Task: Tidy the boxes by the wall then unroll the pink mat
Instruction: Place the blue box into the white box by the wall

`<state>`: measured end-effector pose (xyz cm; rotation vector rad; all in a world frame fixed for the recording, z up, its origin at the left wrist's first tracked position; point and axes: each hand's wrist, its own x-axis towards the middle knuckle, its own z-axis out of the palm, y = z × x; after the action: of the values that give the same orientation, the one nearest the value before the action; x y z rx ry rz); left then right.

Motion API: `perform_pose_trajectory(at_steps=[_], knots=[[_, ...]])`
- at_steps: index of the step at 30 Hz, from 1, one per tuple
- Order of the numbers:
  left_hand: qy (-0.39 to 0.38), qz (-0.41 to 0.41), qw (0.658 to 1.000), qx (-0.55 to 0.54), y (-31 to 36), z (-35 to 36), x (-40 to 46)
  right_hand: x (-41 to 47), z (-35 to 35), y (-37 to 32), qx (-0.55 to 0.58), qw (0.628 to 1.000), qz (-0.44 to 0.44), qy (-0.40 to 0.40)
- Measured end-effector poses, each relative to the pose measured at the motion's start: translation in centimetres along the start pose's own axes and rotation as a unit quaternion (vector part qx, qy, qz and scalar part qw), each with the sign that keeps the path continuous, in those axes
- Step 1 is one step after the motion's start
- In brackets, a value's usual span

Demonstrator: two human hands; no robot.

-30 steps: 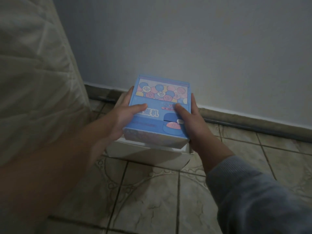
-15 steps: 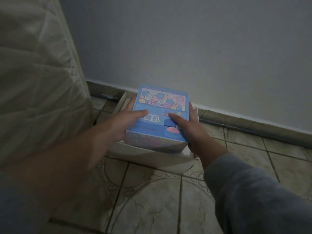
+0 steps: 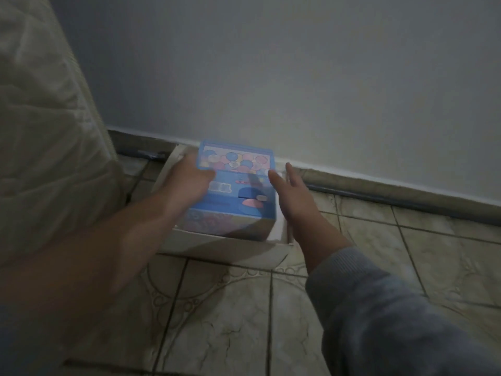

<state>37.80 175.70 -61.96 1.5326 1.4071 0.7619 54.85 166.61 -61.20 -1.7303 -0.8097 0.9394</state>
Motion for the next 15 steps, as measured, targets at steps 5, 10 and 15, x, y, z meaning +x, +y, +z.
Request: perform_pose_trajectory(at_steps=[5, 10, 15], knots=[[-0.026, 0.068, 0.997, 0.033, 5.8, 3.0, -2.6, -4.1, -5.5, -2.8, 0.0, 0.995, -0.036, 0.097], [-0.136, 0.11, 0.984, 0.021, 10.3, 5.3, -7.6, -10.0, -11.2, -4.1, -0.023, 0.98, -0.048, 0.194], [-0.154, 0.135, 0.979, 0.021, 12.6, 6.6, -10.9, -15.2, -16.4, -4.2, -0.035, 0.953, -0.055, 0.297]])
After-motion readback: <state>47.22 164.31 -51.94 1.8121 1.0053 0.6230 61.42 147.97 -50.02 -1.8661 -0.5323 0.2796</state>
